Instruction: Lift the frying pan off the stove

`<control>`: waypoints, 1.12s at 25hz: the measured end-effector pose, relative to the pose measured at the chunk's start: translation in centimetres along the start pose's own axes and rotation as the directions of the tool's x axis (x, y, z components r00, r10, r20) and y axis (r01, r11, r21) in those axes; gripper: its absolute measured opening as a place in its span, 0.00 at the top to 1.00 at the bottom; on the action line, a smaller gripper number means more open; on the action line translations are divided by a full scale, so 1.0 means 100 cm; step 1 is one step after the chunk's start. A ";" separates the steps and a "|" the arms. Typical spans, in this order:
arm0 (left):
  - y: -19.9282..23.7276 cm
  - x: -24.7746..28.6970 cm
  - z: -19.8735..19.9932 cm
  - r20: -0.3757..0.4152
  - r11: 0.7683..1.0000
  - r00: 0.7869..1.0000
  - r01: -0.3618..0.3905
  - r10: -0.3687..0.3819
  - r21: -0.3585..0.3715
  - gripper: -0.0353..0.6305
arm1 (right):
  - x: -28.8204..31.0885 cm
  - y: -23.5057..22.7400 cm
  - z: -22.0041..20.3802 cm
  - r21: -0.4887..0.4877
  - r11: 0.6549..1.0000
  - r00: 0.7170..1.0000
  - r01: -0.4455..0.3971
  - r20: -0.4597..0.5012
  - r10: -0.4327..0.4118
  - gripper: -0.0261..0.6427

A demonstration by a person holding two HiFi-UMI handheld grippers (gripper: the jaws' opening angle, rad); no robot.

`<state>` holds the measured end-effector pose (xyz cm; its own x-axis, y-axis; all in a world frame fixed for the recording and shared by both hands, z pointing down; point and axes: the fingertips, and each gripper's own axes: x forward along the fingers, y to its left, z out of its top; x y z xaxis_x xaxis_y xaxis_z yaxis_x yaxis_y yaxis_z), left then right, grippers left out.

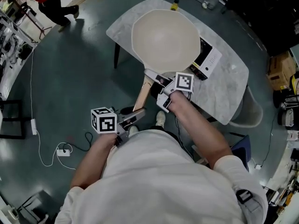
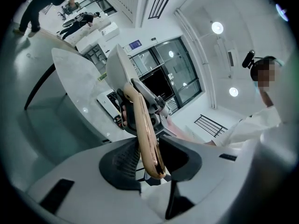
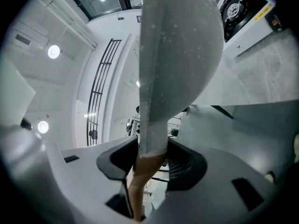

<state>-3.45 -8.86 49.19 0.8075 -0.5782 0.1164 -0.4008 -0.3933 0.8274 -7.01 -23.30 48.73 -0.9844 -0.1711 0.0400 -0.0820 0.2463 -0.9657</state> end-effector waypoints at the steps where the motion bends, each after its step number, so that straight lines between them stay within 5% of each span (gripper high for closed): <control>1: -0.002 0.001 0.002 -0.004 1.000 1.000 0.001 -0.001 0.000 0.74 | 0.000 0.002 0.002 0.003 1.000 1.000 -0.001 0.001 0.001 0.68; 11: -0.016 -0.011 0.004 -0.032 0.999 0.999 0.033 -0.033 -0.013 0.74 | 0.000 0.017 -0.006 0.010 1.000 1.000 0.000 0.013 0.000 0.68; 18: -0.019 -0.058 -0.047 -0.036 0.998 0.997 0.065 -0.065 0.014 0.74 | 0.000 0.018 -0.074 -0.021 1.000 1.000 0.005 0.015 -0.005 0.68; 28: -0.031 -0.057 -0.046 -0.051 0.997 0.996 0.076 -0.075 0.018 0.74 | -0.010 0.027 -0.074 -0.008 1.000 1.000 0.010 0.027 -0.010 0.68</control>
<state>-4.82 -1.09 48.45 0.8562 -0.5102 0.0821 -0.3465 -0.4490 0.8236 -7.42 -15.45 48.02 -0.9791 -0.1989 0.0424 -0.0929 0.2520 -0.9632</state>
